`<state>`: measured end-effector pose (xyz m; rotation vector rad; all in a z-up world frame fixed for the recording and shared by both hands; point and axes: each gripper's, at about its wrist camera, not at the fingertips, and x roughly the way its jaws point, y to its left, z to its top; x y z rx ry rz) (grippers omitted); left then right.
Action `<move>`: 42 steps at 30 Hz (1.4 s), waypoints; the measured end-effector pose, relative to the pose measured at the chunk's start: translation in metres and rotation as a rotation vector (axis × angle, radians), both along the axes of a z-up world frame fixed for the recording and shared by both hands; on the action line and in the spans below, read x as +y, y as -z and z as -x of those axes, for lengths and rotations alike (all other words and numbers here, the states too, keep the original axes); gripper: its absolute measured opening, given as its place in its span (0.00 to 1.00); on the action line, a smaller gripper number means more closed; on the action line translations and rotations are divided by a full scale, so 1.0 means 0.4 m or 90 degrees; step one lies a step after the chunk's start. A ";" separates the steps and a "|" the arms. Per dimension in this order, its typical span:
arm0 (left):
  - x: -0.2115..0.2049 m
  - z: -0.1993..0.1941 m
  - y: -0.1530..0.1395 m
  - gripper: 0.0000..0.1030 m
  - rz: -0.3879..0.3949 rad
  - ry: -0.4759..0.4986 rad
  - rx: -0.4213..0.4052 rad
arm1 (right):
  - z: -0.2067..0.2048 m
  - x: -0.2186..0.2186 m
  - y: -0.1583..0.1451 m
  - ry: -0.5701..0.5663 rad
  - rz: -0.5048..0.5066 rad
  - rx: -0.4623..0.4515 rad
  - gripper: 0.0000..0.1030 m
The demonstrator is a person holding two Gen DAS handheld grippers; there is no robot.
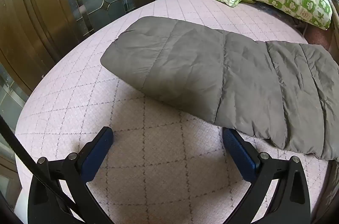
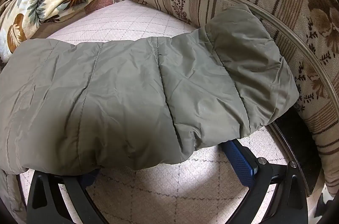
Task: Fold large clothes
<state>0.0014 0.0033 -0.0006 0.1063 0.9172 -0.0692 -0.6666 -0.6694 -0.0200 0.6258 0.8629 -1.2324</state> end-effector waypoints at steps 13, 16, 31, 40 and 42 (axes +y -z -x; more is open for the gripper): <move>0.038 0.123 -0.033 1.00 0.016 0.045 0.018 | 0.091 0.259 -0.014 -0.083 -0.010 -0.031 1.00; 0.065 0.186 -0.087 1.00 0.047 0.067 -0.012 | 0.140 0.353 -0.053 -0.104 -0.004 -0.054 0.97; 0.002 0.760 -0.345 1.00 0.140 0.277 -0.167 | 0.253 0.733 -0.303 -0.146 0.190 -0.245 0.97; -0.155 1.015 -0.341 1.00 0.162 0.459 -0.102 | 0.119 0.962 -0.410 -0.315 0.177 -0.271 0.97; -0.153 1.062 -0.358 1.00 0.179 0.466 -0.110 | 0.095 1.007 -0.433 -0.330 0.169 -0.276 0.97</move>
